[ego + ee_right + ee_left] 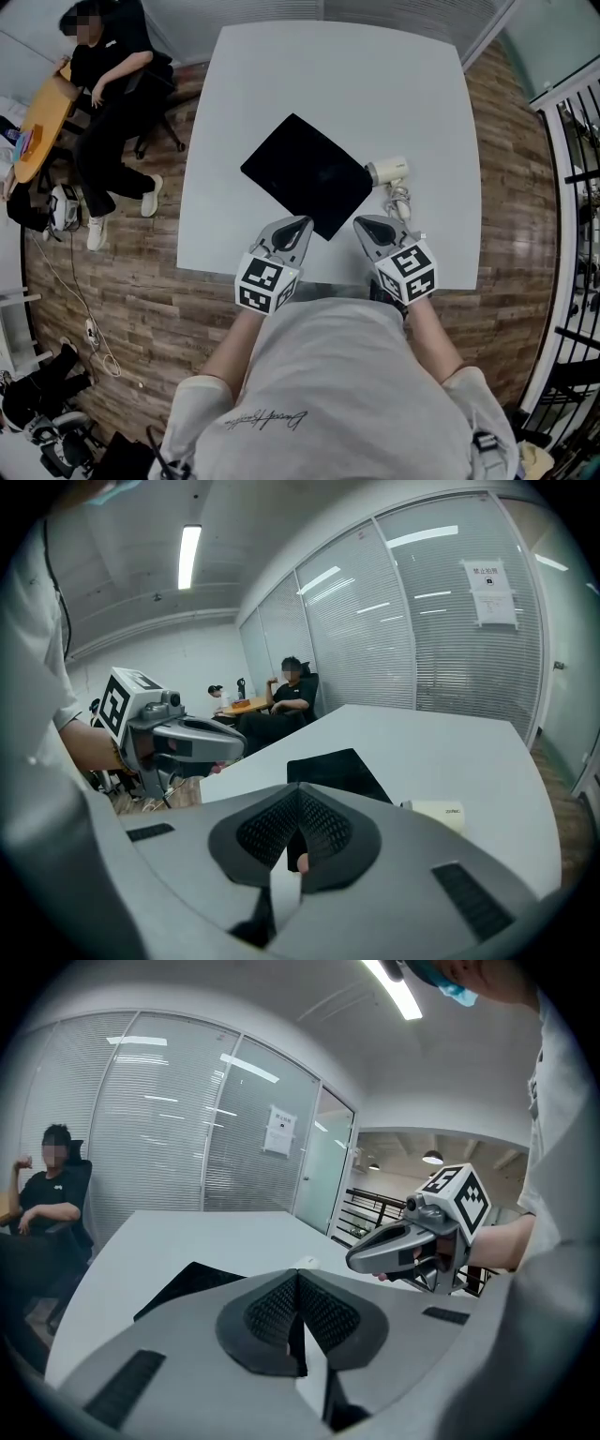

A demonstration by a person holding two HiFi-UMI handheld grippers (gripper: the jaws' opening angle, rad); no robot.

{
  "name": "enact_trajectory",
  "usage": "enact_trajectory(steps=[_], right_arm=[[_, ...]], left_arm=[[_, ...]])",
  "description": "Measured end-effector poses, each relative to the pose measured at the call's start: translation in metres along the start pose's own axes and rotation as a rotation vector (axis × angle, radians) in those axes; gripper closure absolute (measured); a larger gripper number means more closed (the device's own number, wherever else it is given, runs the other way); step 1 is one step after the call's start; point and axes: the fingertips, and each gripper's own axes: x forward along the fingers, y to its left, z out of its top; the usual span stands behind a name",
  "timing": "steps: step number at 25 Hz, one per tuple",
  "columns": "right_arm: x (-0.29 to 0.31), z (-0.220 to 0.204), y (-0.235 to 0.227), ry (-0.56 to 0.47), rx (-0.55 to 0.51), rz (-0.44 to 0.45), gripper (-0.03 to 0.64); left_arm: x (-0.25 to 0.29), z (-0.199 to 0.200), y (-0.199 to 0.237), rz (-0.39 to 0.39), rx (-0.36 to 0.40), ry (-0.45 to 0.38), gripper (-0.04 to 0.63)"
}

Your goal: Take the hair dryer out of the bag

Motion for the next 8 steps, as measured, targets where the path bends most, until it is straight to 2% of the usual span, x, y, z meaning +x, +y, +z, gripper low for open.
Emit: enact_trajectory(steps=[8], right_arm=[[-0.0022, -0.0028, -0.0026, -0.003, 0.011, -0.004, 0.592]], left_arm=[[0.0004, 0.0028, 0.0032, 0.007, 0.008, -0.004, 0.583]])
